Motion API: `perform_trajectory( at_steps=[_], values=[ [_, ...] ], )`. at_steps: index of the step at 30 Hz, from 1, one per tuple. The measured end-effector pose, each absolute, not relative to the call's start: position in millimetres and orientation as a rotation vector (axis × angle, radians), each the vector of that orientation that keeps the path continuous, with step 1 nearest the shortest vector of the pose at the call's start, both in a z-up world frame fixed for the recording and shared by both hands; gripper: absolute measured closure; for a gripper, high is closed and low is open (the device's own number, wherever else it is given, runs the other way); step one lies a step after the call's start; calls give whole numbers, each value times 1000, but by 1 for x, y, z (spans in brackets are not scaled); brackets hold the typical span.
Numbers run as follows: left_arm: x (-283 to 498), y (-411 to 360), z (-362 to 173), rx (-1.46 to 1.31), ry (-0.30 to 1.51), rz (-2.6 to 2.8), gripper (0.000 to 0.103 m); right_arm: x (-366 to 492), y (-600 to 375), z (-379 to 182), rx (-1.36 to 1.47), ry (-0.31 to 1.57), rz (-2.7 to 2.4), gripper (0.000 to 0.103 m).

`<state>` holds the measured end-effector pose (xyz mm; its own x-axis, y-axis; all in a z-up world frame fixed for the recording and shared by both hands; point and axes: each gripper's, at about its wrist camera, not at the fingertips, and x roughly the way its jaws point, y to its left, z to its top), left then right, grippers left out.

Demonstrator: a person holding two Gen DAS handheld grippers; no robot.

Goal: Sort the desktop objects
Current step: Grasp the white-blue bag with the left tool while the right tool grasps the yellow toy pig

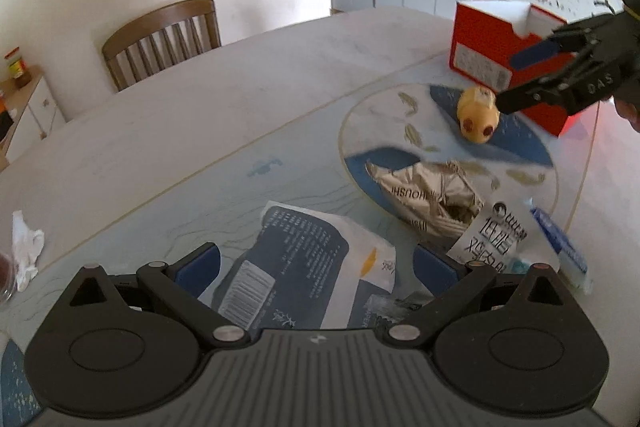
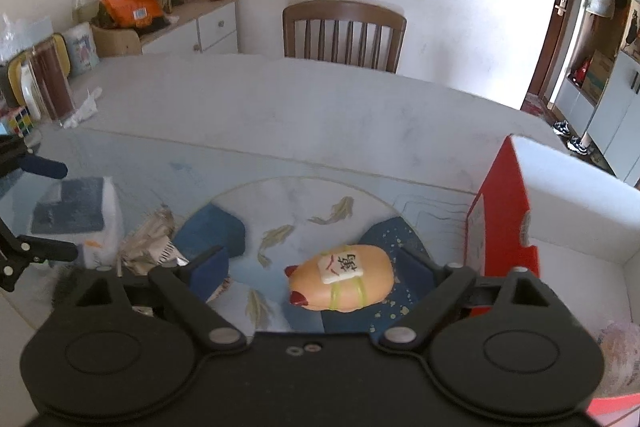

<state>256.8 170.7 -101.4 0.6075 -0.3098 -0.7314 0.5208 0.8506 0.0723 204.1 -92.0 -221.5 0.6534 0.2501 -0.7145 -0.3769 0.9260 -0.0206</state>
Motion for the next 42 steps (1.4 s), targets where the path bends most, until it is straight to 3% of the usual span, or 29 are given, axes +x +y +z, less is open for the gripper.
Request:
perform_trajectory(
  at_steps=[32,35,42],
  values=[
    [278,174,-131,229,865,-406,1,232,-91,-276,-208,852,321,16],
    [275,174,-129,231,853,-397,5,233,-92,-276,-205,848,313,24],
    [272,176,-123,216,838,-387,23,233,-97,-274,-190,847,302,29]
  ],
)
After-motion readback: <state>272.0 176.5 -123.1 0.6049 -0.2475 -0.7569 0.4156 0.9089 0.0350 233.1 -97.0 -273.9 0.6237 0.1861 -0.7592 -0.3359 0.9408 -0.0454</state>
